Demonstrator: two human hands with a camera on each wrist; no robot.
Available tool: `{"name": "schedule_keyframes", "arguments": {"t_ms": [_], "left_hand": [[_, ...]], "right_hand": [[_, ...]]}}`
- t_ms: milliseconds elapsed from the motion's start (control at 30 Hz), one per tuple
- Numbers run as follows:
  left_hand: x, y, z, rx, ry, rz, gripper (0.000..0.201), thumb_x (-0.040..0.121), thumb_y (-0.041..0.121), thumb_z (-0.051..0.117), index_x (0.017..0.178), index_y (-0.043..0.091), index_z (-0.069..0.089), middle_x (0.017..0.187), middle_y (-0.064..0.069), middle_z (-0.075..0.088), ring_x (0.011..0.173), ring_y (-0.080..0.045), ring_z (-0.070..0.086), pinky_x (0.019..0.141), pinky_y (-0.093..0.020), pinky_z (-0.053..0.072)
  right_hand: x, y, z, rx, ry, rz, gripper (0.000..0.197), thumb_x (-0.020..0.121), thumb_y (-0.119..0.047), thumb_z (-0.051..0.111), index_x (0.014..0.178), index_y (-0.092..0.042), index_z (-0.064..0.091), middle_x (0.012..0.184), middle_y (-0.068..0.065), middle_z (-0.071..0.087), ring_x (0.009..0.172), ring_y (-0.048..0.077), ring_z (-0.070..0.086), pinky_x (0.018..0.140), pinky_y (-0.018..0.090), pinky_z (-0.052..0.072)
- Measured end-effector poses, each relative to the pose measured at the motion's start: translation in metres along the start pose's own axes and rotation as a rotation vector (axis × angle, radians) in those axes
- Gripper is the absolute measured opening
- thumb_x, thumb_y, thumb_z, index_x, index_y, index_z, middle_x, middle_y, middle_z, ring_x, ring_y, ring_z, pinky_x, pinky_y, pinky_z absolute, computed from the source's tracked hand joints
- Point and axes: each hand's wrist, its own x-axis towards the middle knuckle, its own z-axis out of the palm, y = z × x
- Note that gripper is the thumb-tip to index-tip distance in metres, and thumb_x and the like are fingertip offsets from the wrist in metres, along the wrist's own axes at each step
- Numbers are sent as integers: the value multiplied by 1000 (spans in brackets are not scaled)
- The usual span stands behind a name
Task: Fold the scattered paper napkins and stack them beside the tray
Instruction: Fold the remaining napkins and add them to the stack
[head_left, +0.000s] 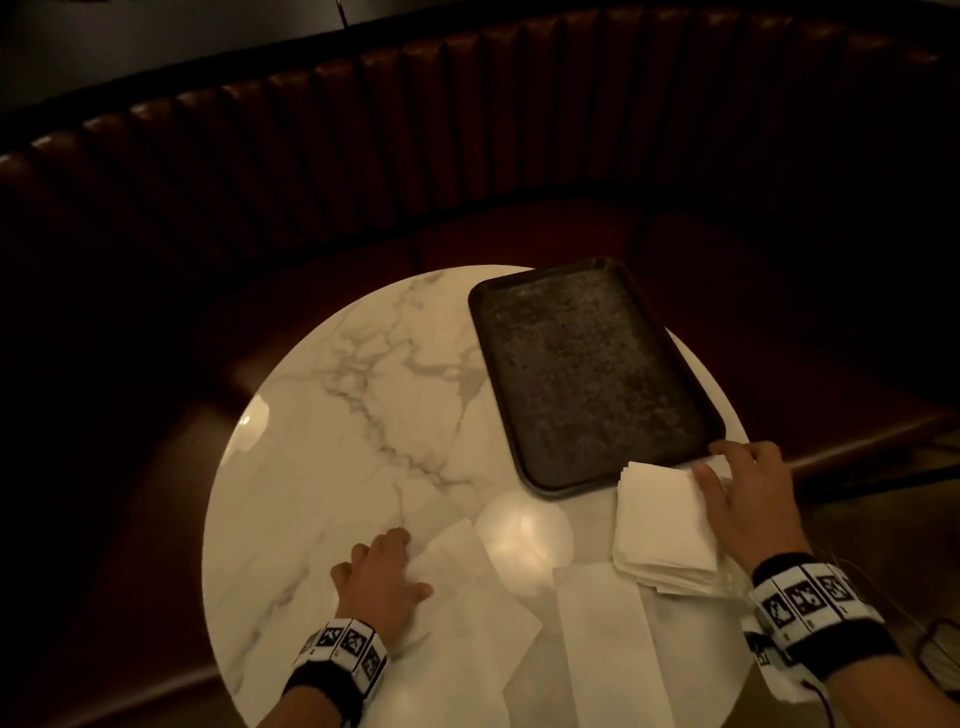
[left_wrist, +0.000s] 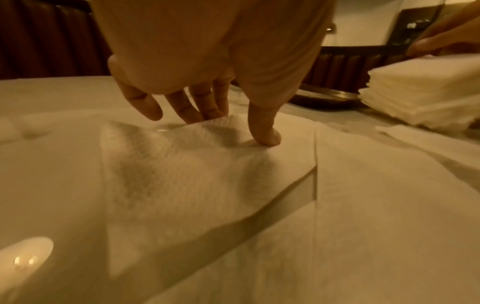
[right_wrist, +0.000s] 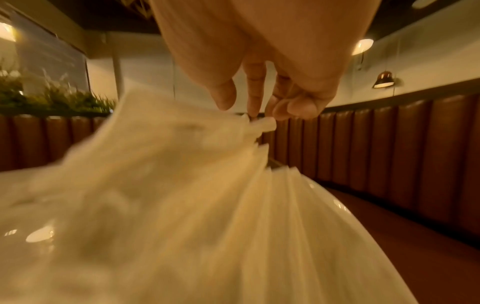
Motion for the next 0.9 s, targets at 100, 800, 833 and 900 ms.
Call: {"name": "schedule_keyframes", "arguments": {"t_ms": [100,800,833,900], "left_hand": [[7,-2,-5,-25,-81,-46,33,78,51,65,100,34,47,107,9,50,101,-16,45,83,-34,27],[-119,32,-118,-1318,111,279,24,85,22,72,102,5,69,98,-13,75,92,-33,71,82,-49,58],[-126,35,-122,-1366,108,281,26,85,20,69,104,3,68,99,-14,75,94,-35,71,83,-50,58],[-137,35,-126,-1421,123,291,26,85,18,65,105,1,66,100,-14,75,94,-35,71,83,-49,59]], "right_hand": [[-10,-11,-11,-9,117,-75,29,88,-20,62,115,-10,59,117,14,46,104,32,43,89,48,43],[-144,-166,15,850,-686,-126,29,91,-29,62,119,-21,61,103,-4,73,91,10,68,80,27,54],[-147,-176,11,968,-721,-98,28,90,-25,63,117,-17,63,107,-1,74,97,15,69,84,33,55],[-152,-190,1,1139,-773,-31,26,90,-16,61,114,-12,67,110,6,73,102,25,69,89,41,55]]}}
